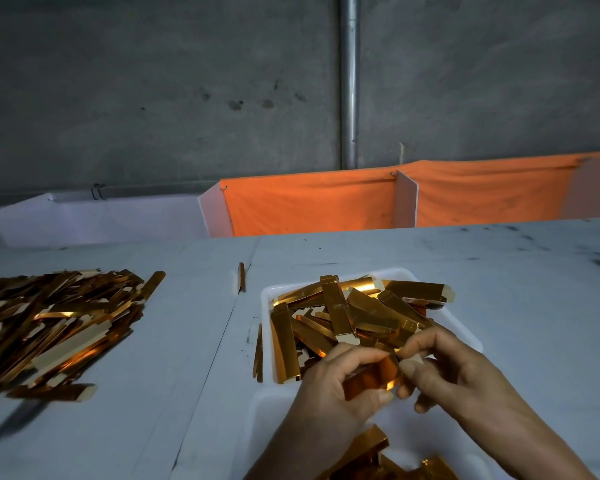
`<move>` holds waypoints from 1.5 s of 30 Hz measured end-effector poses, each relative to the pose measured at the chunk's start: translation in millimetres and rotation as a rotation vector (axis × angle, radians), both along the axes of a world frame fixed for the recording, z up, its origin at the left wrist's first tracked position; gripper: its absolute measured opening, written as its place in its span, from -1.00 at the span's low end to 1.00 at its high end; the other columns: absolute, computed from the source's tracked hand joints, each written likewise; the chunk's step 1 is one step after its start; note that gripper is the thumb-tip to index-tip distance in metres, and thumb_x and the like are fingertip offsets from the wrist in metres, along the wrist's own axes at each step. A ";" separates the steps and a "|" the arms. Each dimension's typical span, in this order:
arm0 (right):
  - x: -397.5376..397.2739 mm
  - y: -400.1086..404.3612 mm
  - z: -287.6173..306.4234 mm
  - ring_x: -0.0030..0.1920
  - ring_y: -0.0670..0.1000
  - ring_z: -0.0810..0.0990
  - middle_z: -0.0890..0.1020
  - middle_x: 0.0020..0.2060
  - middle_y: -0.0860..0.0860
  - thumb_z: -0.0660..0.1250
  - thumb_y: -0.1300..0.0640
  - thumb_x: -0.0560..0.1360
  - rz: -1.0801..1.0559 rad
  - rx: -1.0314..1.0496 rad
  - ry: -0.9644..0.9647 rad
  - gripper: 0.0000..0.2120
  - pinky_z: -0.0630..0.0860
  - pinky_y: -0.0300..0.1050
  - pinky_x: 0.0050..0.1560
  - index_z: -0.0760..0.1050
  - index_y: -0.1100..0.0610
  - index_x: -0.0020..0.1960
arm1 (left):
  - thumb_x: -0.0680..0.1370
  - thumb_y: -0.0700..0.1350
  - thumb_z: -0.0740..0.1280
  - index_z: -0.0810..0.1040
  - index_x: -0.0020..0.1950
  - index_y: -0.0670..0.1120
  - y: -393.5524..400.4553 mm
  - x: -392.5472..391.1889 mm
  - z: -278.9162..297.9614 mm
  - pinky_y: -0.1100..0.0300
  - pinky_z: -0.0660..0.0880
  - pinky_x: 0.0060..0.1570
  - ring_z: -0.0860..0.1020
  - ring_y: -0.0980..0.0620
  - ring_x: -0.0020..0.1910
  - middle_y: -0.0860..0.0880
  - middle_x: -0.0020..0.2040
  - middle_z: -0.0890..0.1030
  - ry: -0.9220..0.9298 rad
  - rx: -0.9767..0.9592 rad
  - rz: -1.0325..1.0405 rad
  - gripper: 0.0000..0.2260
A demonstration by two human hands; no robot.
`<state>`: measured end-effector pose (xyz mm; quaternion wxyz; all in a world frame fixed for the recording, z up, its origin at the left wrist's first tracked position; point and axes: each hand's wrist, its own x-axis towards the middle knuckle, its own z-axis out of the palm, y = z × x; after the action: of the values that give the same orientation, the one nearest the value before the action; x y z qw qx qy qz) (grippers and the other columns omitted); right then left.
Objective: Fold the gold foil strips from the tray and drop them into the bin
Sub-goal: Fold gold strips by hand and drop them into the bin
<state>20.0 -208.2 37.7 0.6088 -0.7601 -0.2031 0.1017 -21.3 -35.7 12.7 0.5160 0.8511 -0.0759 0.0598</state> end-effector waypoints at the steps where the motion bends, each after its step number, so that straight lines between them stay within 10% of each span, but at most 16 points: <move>1: -0.7 1.0 -0.3 -0.33 -0.04 0.64 0.64 -0.37 0.14 0.33 0.22 0.51 -0.006 -0.005 -0.007 -0.97 0.54 -0.26 -0.31 0.51 0.15 -0.06 | 0.38 0.14 0.32 0.41 0.04 0.46 0.1 0.0 -0.3 0.37 0.43 0.05 0.38 0.30 0.15 0.42 0.06 0.39 0.000 0.010 0.002 -0.70; 10: 4.0 1.4 -9.0 -0.51 -0.04 0.45 0.47 -0.53 0.02 0.30 0.31 0.52 0.019 -0.090 0.052 -0.93 0.47 -0.26 -0.41 0.49 0.17 -0.09 | 0.46 0.14 0.35 0.44 0.25 0.27 1.7 1.3 -4.7 0.42 0.35 0.00 0.35 0.32 0.15 0.37 0.13 0.40 0.002 0.123 0.000 -0.64; 17: 4.7 1.0 -5.7 -0.47 0.03 0.47 0.47 -0.40 0.14 0.17 0.23 0.58 0.067 0.296 0.400 -0.80 0.44 -0.20 -0.49 0.55 0.27 0.04 | 0.42 0.18 0.32 0.47 0.15 0.33 3.9 -0.6 -0.7 0.48 0.42 -0.02 0.34 0.41 0.14 0.41 0.09 0.42 -0.013 0.068 0.014 -0.70; 27: 5.9 0.7 -8.8 -0.55 0.01 0.46 0.46 -0.51 0.15 0.42 0.26 0.26 0.088 0.286 0.507 -0.67 0.44 -0.24 -0.58 0.46 0.32 -0.02 | 0.48 0.11 0.37 0.46 0.23 0.29 3.4 -0.8 -2.7 0.53 0.33 -0.08 0.26 0.50 0.13 0.43 0.10 0.38 -0.039 0.166 -0.008 -0.67; 45: 8.1 -0.9 -8.0 -0.54 0.04 0.50 0.50 -0.48 0.21 0.24 0.39 0.53 0.077 0.188 0.456 -0.95 0.48 -0.20 -0.54 0.46 0.30 -0.05 | 0.48 0.14 0.34 0.41 0.12 0.41 5.0 -0.3 -3.0 0.49 0.37 -0.05 0.28 0.51 0.12 0.47 0.08 0.37 -0.019 0.148 -0.050 -0.74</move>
<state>28.1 -209.1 29.7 0.7026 -0.6493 -0.0976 0.2745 -21.7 -30.6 9.6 0.4525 0.8841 -0.1062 0.0494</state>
